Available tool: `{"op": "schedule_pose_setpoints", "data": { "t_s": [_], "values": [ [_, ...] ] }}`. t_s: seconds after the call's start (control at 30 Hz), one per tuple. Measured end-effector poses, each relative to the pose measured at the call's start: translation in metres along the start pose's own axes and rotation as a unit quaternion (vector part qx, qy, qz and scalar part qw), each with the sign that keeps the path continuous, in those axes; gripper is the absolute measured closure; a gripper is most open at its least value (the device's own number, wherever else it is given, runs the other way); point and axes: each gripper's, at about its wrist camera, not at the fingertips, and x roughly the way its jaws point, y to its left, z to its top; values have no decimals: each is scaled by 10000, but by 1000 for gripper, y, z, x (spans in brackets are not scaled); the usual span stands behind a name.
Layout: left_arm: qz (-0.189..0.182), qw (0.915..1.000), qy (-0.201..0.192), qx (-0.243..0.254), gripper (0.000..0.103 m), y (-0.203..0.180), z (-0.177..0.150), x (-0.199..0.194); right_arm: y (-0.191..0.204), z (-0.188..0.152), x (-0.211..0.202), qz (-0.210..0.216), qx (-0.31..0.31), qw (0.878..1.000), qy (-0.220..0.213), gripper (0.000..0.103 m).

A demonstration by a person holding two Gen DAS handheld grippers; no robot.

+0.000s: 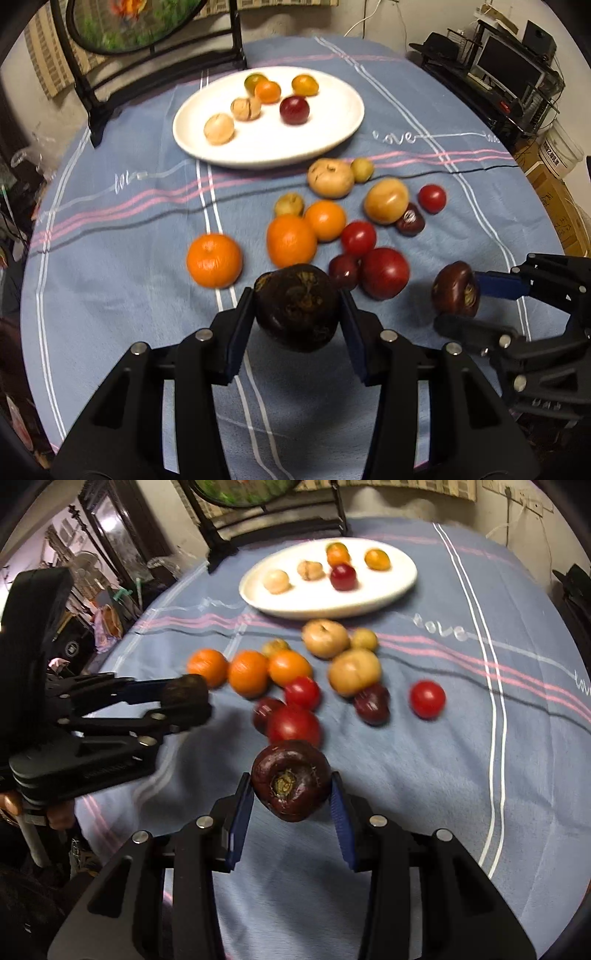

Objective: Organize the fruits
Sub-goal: 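Grasp the dark purple fruit with left gripper while right gripper grasps dark plum, then carry both held dark fruits over the white plate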

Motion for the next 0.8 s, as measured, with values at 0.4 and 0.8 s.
{"op": "schedule_pose_setpoints", "data": {
  "t_s": [0.4, 0.8],
  "values": [
    [48, 9999, -133, -6, 57, 0, 6, -14, 10, 4, -8, 94, -101, 9999, -57, 61],
    [49, 9998, -159, -69, 57, 6, 18, -12, 10, 12, -2, 152, -190, 9997, 12, 61]
  ]
}}
